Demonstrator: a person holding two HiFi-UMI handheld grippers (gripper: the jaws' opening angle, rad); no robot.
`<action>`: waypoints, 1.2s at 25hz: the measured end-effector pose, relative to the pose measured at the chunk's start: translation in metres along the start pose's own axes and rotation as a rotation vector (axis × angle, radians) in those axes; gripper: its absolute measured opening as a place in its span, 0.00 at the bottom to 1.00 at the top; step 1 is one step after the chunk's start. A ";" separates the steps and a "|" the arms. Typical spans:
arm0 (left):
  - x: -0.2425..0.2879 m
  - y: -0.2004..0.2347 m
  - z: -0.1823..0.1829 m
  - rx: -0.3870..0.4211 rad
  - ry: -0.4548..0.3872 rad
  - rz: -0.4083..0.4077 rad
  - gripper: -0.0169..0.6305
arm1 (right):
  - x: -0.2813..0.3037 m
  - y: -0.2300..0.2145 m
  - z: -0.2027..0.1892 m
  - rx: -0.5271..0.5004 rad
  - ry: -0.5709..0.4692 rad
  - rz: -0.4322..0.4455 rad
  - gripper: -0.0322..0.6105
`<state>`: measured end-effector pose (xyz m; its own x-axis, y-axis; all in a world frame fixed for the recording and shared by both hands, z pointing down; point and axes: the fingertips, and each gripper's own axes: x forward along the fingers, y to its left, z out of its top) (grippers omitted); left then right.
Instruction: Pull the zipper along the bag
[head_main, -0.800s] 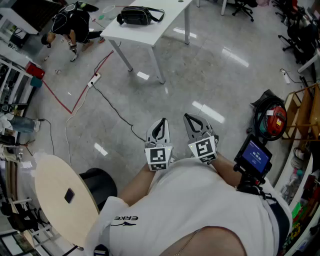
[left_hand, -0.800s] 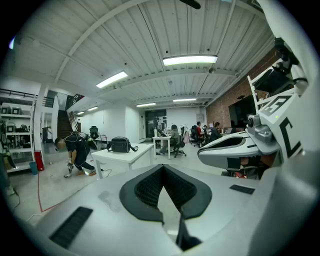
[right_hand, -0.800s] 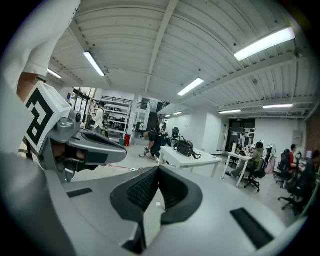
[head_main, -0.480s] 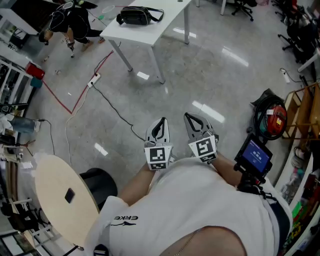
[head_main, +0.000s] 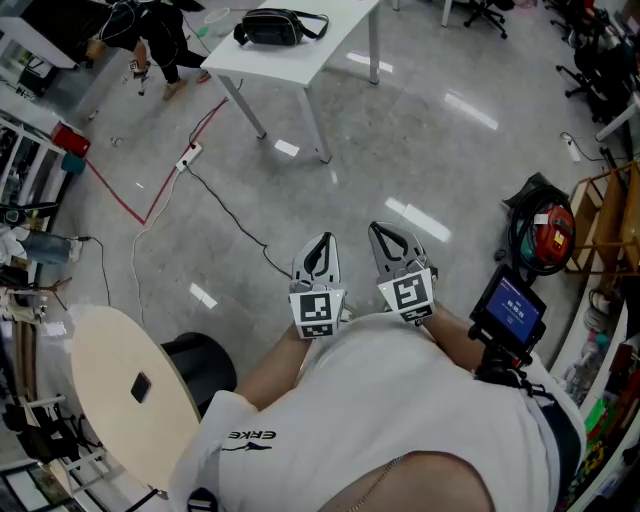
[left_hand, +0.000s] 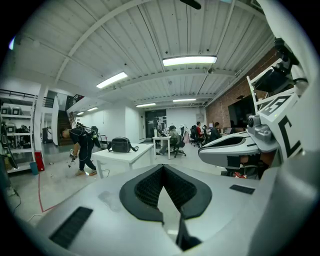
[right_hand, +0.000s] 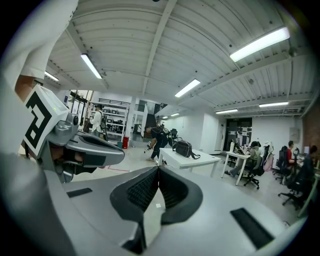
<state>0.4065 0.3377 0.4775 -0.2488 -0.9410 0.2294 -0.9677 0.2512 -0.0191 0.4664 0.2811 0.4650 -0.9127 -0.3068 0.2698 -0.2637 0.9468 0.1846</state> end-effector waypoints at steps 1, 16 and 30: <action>-0.003 0.000 0.000 0.000 -0.001 0.000 0.03 | -0.002 0.003 0.001 0.002 0.000 -0.001 0.06; -0.054 0.046 -0.006 -0.013 -0.038 0.028 0.03 | 0.004 0.063 0.021 -0.005 -0.021 -0.009 0.06; -0.115 0.135 -0.041 -0.116 -0.022 0.281 0.03 | 0.060 0.161 0.045 -0.081 -0.053 0.238 0.06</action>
<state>0.3060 0.4890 0.4883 -0.5079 -0.8356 0.2094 -0.8504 0.5251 0.0325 0.3545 0.4198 0.4682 -0.9616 -0.0690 0.2655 -0.0157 0.9802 0.1976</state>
